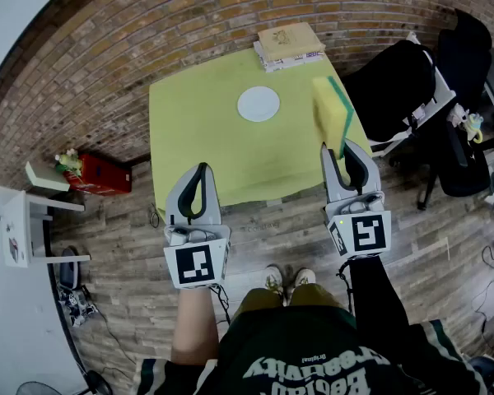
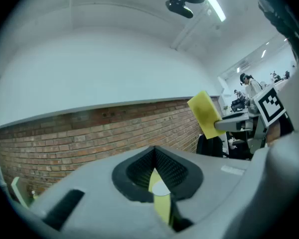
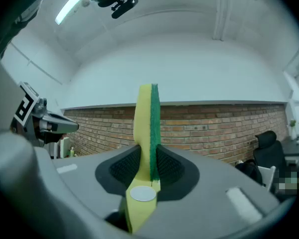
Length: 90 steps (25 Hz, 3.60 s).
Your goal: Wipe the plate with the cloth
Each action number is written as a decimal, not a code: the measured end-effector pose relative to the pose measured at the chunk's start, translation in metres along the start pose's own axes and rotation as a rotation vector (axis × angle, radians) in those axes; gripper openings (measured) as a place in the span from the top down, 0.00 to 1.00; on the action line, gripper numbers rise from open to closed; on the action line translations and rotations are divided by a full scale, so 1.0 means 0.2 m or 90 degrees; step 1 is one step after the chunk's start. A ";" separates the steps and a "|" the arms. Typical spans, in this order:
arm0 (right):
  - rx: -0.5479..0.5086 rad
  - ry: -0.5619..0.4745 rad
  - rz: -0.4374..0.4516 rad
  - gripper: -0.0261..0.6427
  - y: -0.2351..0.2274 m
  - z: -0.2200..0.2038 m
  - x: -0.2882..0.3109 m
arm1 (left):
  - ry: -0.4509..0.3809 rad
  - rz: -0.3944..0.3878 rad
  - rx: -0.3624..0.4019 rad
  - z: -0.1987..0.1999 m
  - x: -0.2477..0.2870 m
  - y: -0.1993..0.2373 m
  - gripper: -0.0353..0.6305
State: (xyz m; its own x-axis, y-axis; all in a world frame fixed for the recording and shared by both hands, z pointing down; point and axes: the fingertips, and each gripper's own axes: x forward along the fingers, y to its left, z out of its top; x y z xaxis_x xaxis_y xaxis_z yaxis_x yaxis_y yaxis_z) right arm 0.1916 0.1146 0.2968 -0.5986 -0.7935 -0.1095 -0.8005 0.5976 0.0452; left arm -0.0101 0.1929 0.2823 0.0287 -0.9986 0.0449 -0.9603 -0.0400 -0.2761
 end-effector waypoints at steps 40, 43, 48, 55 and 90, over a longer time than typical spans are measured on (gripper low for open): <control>-0.026 0.000 -0.041 0.81 0.71 0.25 -0.73 | -0.075 -0.060 -0.028 0.15 -0.92 0.07 0.94; -0.016 0.002 -0.035 0.81 0.64 0.23 -0.66 | -0.073 -0.063 -0.045 0.14 -0.81 0.05 0.94; -0.011 0.010 -0.024 0.81 0.50 0.17 -0.52 | -0.053 -0.050 -0.057 0.09 -0.63 0.03 0.94; -0.005 0.011 -0.004 0.81 0.34 0.12 -0.31 | -0.032 -0.028 -0.051 0.06 -0.39 0.03 0.94; 0.013 0.024 0.047 0.81 0.19 -0.03 0.36 | -0.027 0.029 -0.044 0.00 0.18 0.28 0.94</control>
State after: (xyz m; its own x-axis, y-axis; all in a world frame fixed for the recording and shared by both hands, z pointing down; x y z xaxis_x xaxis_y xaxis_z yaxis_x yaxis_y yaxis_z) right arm 0.1181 0.0787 0.2964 -0.6572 -0.7506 -0.0685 -0.7534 0.6568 0.0320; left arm -0.0633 0.1550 0.2675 -0.0052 -1.0000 -0.0077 -0.9778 0.0067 -0.2093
